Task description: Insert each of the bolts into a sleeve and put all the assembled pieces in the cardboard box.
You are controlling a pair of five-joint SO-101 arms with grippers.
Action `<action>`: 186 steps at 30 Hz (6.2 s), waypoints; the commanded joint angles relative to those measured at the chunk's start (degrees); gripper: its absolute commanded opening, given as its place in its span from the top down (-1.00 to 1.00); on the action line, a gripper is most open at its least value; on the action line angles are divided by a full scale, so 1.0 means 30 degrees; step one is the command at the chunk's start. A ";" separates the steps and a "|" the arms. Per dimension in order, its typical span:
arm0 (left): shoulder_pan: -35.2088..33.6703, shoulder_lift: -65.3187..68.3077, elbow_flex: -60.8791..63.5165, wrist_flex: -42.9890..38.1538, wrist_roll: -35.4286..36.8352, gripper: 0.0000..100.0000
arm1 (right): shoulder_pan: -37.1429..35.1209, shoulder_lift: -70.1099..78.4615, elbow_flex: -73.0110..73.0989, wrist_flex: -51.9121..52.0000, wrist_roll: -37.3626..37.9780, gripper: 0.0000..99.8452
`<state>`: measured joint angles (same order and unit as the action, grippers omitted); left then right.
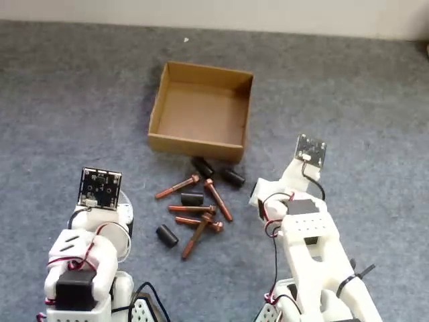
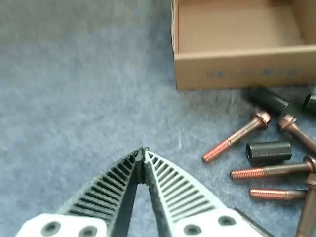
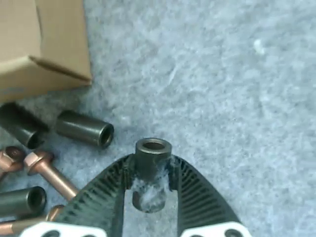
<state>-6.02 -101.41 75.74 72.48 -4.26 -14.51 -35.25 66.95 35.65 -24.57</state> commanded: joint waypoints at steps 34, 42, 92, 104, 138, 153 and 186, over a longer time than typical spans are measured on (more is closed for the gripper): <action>0.7136 3.0491 -1.3055 -0.7004 -0.6945 0.72 | 0.1011 -0.0718 -0.0190 -0.0454 0.0088 0.99; 0.7634 3.4095 -1.5136 -0.7004 -0.6974 0.72 | 0.0923 -0.0747 0.0161 -0.0454 0.0088 0.99; 0.6872 1.0359 -0.9978 -0.8527 0.6271 0.99 | -0.6520 -1.8711 0.2681 0.1597 1.0901 0.99; 0.6989 0.2799 -0.7487 -0.9114 0.9817 0.99 | -1.1590 -1.9473 0.4352 -0.2095 1.0901 0.99; 0.9128 -0.0982 -0.4645 -0.5538 0.9817 0.99 | -1.3114 -1.9473 0.3209 -0.2857 1.1048 0.99; 1.0125 -0.0982 -0.3326 -0.5538 0.9817 0.99 | -1.3465 -1.9473 0.3150 -0.2828 1.3011 0.99; 0.1568 -0.0982 -0.1890 -0.0850 0.7121 0.40 | -0.5963 -1.5370 0.1304 -0.2125 0.8996 0.99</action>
<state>4.00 -104.04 68.62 70.20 18.51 -35.16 -89.58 80.66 29.14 3.12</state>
